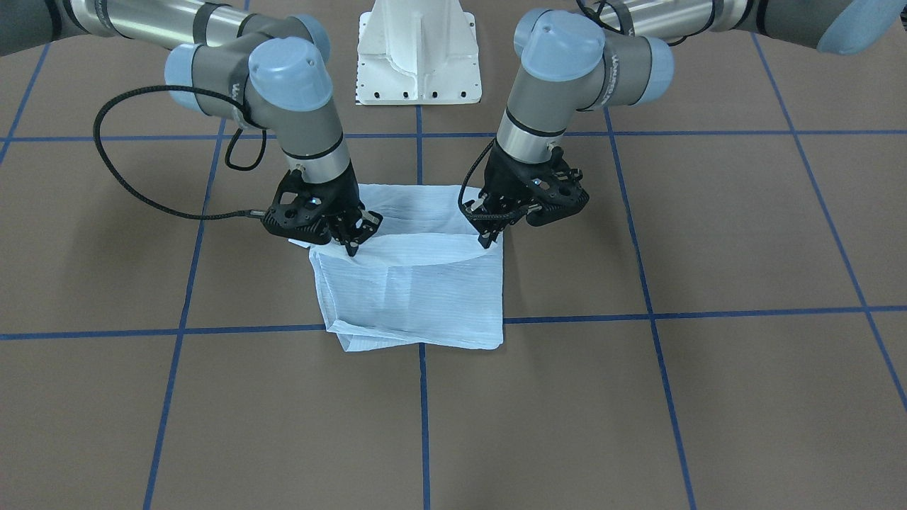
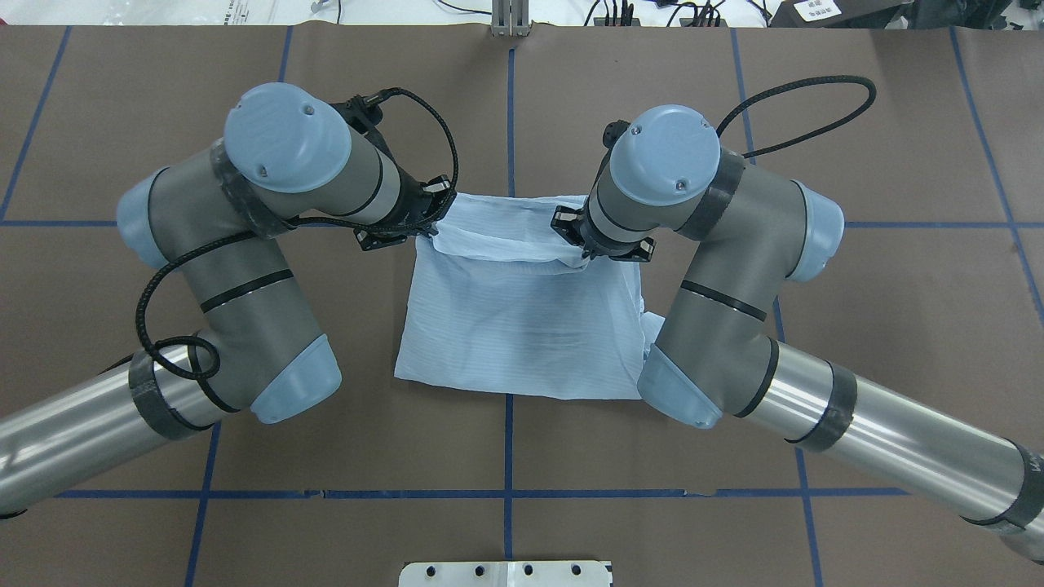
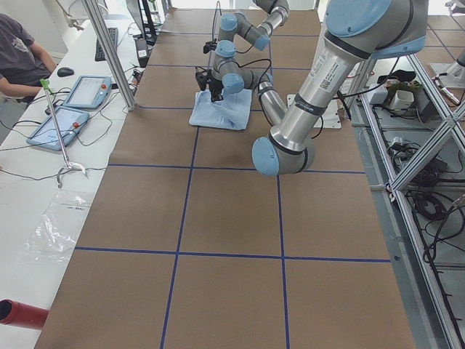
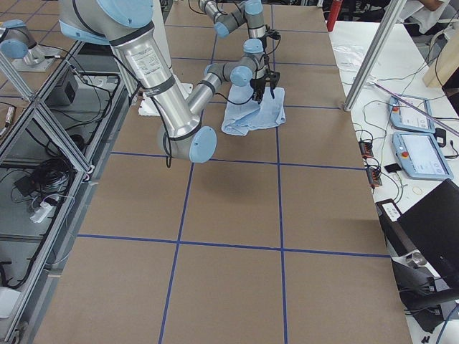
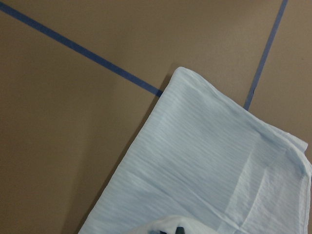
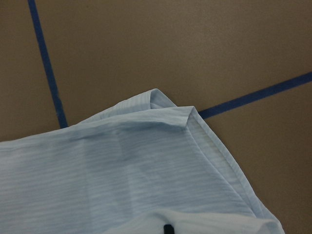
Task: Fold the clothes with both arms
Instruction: 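Lift the near edge with both grippers and fold it over toward the far edge, then lay the folded edge down on the far edge with both grippers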
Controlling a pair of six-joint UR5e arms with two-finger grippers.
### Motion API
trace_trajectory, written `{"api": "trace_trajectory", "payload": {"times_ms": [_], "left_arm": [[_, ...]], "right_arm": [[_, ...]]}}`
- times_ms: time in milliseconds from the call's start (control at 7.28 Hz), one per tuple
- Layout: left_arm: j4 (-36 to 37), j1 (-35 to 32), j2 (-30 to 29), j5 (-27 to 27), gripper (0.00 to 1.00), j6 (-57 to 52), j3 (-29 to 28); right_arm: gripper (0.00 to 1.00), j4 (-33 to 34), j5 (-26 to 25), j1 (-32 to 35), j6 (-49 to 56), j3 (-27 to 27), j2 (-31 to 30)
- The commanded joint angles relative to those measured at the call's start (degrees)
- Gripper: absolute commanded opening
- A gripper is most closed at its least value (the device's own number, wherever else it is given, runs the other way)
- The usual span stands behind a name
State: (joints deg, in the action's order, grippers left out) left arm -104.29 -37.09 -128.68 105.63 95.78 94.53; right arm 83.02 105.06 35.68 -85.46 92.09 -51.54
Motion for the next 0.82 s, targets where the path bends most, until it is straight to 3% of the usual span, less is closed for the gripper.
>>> {"api": "trace_trajectory", "payload": {"times_ms": [0, 412, 687], "left_arm": [[-6.5, -0.8, -0.4, -0.3, 0.00, -0.9, -6.8], [-9.4, -0.9, -0.4, -0.3, 0.00, -0.9, -9.4], [-9.5, -1.6, -0.4, -0.3, 0.00, -2.0, -10.4]], "right_arm": [[0.00, -3.7, 0.2, 0.5, 1.2, -8.9, 4.6], [0.00, -4.4, 0.4, 0.5, 1.8, -13.4, 7.8], [0.00, -12.1, 0.3, 0.5, 2.0, -18.8, 8.0]]}}
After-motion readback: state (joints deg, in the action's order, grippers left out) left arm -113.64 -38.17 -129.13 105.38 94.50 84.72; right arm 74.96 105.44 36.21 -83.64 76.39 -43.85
